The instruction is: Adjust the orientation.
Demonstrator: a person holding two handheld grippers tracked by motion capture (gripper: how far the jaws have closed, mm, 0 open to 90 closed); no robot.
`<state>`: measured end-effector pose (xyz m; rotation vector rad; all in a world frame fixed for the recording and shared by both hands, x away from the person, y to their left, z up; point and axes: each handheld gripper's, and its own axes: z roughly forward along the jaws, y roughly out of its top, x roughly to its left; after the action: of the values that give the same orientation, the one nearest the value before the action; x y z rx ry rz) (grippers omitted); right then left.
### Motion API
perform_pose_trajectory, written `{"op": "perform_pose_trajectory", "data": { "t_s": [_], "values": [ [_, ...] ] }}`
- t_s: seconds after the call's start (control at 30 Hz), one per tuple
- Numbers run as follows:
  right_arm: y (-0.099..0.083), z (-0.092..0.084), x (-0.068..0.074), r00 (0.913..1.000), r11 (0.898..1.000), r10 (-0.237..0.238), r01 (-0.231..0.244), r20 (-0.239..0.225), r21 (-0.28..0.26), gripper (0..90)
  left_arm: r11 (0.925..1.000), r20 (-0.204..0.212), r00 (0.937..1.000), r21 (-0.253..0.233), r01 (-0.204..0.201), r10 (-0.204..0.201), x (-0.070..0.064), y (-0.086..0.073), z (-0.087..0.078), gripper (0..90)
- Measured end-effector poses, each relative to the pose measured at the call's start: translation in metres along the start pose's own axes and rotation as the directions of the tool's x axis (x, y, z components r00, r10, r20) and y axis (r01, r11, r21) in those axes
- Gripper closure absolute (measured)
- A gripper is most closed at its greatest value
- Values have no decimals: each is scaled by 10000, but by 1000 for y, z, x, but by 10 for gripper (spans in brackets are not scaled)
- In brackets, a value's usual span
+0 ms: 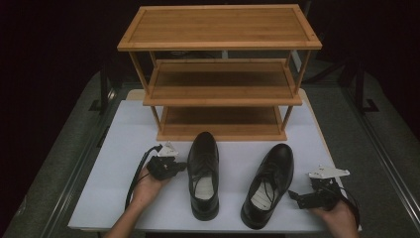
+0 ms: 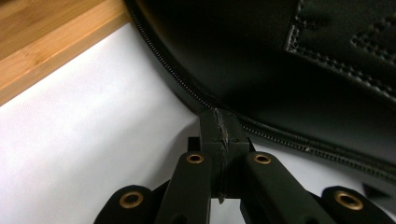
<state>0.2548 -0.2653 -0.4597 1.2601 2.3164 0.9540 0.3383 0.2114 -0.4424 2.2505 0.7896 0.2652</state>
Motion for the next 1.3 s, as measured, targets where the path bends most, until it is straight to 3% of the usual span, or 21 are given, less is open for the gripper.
{"op": "perform_pose_trajectory", "data": {
  "t_s": [0.33, 0.47, 0.5, 0.57, 0.63, 0.87, 1.0, 1.07, 1.3],
  "values": [
    [0, 0, 0, 10000, 10000, -5, 5, -10, 17, 8, 10000, 5, 10000, 65, -73, 73, 0, 1, -1, 899],
    [0, 0, 0, 10000, 10000, 3, -3, -36, 24, 8, 9997, -119, 9998, 211, -132, 134, 2, -2, -10, 714],
    [0, 0, 0, 10000, 10000, 3, -3, -36, 24, 8, 9999, -155, 9999, 154, -49, 52, 2, -4, -12, 714],
    [0, 0, 0, 10000, 10000, 41, -41, -32, 36, 8, 9999, -182, 9998, 91, -50, 52, 6, -9, -20, 570],
    [0, 0, 0, 10000, 10000, 22, -22, -32, 28, 9, 9999, -199, 9998, 129, -37, 39, 7, -11, -24, 524],
    [0, 0, 0, 10000, 10000, 19, -19, -23, 18, 9, 9993, -579, 9983, 366, -47, 68, 6, -30, -48, 188],
    [0, 0, 0, 10000, 10000, 37, -37, -23, 43, 10, 9989, -895, 9957, 383, 288, -253, 7, -46, -62, 105],
    [0, 0, 0, 10000, 10000, 40, -40, -8, 47, 10, 9977, -1090, 9926, 351, 572, -531, 9, -58, -69, 12],
    [0, 0, 0, 10000, 10000, 44, -44, -15, 39, 10, 9977, -1459, 9876, 260, 620, -576, 10, -78, -85, 0]
  ]
}}
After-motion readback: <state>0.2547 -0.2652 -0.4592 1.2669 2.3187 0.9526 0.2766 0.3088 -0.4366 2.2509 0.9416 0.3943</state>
